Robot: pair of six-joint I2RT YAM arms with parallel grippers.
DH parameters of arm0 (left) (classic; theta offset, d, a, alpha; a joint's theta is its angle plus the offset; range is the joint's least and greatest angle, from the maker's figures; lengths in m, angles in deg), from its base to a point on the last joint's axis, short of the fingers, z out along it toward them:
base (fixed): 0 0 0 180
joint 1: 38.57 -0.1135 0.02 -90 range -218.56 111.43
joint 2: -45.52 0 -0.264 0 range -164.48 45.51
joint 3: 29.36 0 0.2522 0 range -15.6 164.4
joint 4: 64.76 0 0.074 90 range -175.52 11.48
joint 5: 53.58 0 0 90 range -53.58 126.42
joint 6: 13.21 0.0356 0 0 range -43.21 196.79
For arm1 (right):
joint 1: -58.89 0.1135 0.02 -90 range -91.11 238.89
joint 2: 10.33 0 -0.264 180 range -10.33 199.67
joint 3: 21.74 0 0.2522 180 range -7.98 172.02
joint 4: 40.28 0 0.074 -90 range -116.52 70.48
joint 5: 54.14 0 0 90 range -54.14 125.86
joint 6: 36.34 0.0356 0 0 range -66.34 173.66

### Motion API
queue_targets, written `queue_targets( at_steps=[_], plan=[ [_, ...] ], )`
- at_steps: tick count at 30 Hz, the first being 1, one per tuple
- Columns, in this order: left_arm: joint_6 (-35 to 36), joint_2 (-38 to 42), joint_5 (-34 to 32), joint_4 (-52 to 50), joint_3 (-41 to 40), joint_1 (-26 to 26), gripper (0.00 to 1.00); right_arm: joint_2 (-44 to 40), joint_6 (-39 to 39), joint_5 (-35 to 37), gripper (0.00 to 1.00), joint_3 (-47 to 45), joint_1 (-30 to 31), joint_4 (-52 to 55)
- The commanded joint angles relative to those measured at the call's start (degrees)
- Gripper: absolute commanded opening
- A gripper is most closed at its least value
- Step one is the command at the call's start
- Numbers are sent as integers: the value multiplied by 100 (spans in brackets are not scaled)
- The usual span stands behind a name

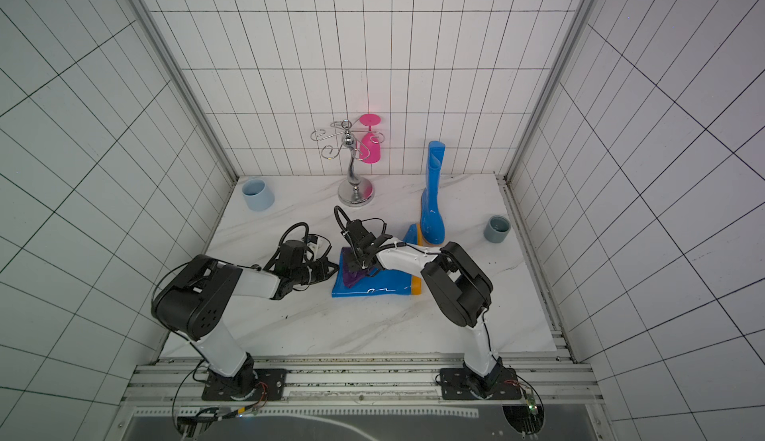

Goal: Wipe the rubber boots with a cloth
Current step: Wipe the dirt off the rubber boot.

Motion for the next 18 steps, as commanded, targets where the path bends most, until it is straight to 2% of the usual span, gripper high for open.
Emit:
queue_targets(
  at_steps=[1,9,18],
  plan=[
    [38,-404,-237,-1253,-240,119,0,166,-28,-17,0,523,74,-126],
    [46,-423,-245,-1244,-241,124,0,-166,-328,856,0,317,25,692],
    [55,-461,-220,-1200,-232,124,0,-1249,-519,1399,0,-313,-356,1324]
  ],
)
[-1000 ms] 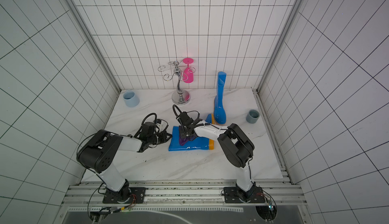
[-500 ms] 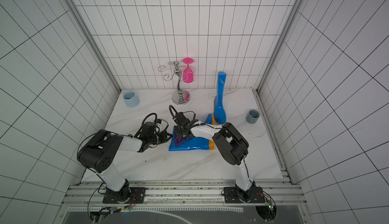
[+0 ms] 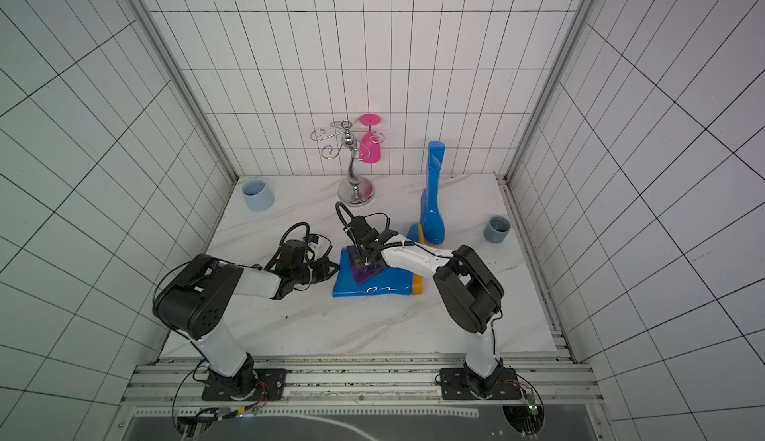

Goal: Wipe the rubber boots with a cloth
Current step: Wipe the dirt off the rubber boot.

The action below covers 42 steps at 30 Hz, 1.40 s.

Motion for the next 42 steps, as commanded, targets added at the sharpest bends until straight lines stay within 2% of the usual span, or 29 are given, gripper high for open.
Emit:
queue_targets(
  at_steps=[1,7,13,17,21,26,35,42],
  plan=[
    [63,-416,-249,-1224,-266,100,0,-645,-165,487,0,-372,-232,488],
    [71,-408,-237,-1226,-267,100,0,-1498,-89,608,0,-965,-381,861],
    [73,-399,-240,-1224,-282,104,0,-2060,320,310,0,-1752,-348,795],
    [73,-414,-236,-1218,-274,104,0,-2226,547,98,0,-2275,-283,462],
    [81,-421,-240,-1218,-273,100,0,-2140,715,-90,0,-2428,-119,60],
    [82,-433,-248,-1198,-268,109,0,-1675,823,-291,0,-2152,102,-413],
    [99,-448,-234,-1197,-258,109,0,-473,853,-571,0,-1092,569,-889],
    [90,-434,-250,-1185,-268,109,0,-1,880,-795,0,-274,785,-966]
  ],
)
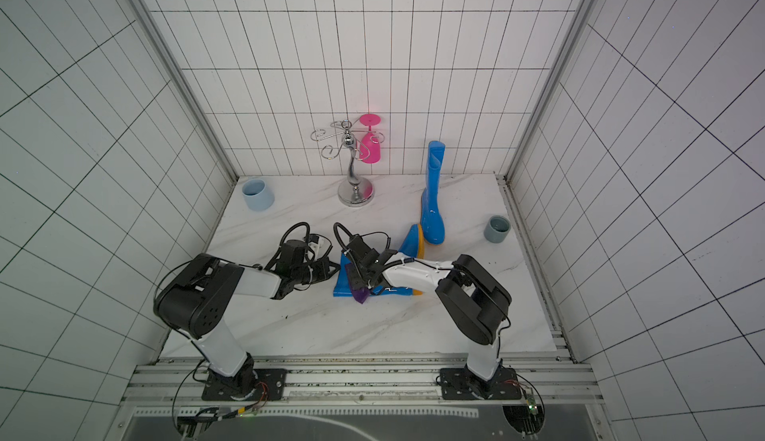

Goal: Wipe the rubber boots with a cloth
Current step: Wipe the dirt off the rubber boot.

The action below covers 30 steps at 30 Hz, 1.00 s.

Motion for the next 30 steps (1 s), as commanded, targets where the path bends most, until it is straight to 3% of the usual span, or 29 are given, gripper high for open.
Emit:
queue_targets(
  at_steps=[1,8,20,30],
  plan=[
    [86,-401,-270,-1247,-266,106,0,191,113,-303,0,787,120,-136],
    [77,-399,-264,-1239,-291,111,0,331,163,-272,0,752,183,-154],
    [95,-428,-252,-1200,-274,106,0,-2429,-164,1047,0,-936,-533,1419],
    [86,-394,-330,-1191,-292,150,0,-3464,456,924,0,-2317,-483,1489]
  ],
)
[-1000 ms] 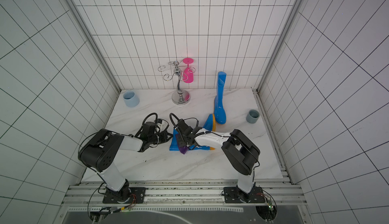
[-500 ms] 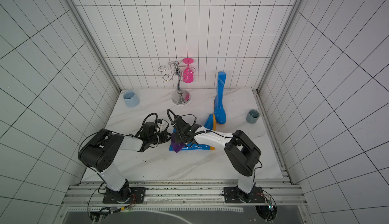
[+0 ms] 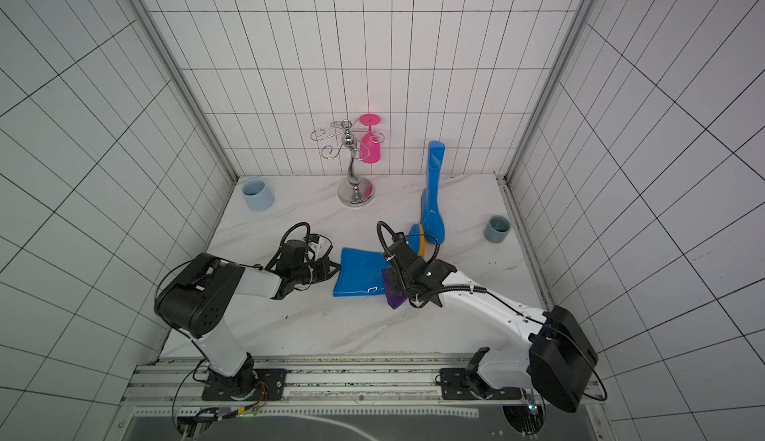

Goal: Wipe the rubber boots with a cloth
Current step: Wipe the dirt off the rubber boot.

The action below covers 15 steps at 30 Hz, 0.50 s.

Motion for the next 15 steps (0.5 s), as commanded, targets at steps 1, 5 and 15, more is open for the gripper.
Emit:
queue_targets(
  at_steps=[1,5,15],
  plan=[
    [87,-366,-336,-1237,-290,137,0,-265,336,71,0,-579,93,126],
    [108,-374,-353,-1245,-283,150,0,-343,552,-44,0,-1041,212,-246],
    [128,-358,-366,-1263,-285,164,0,548,592,-140,0,-693,549,-1387]
  ],
)
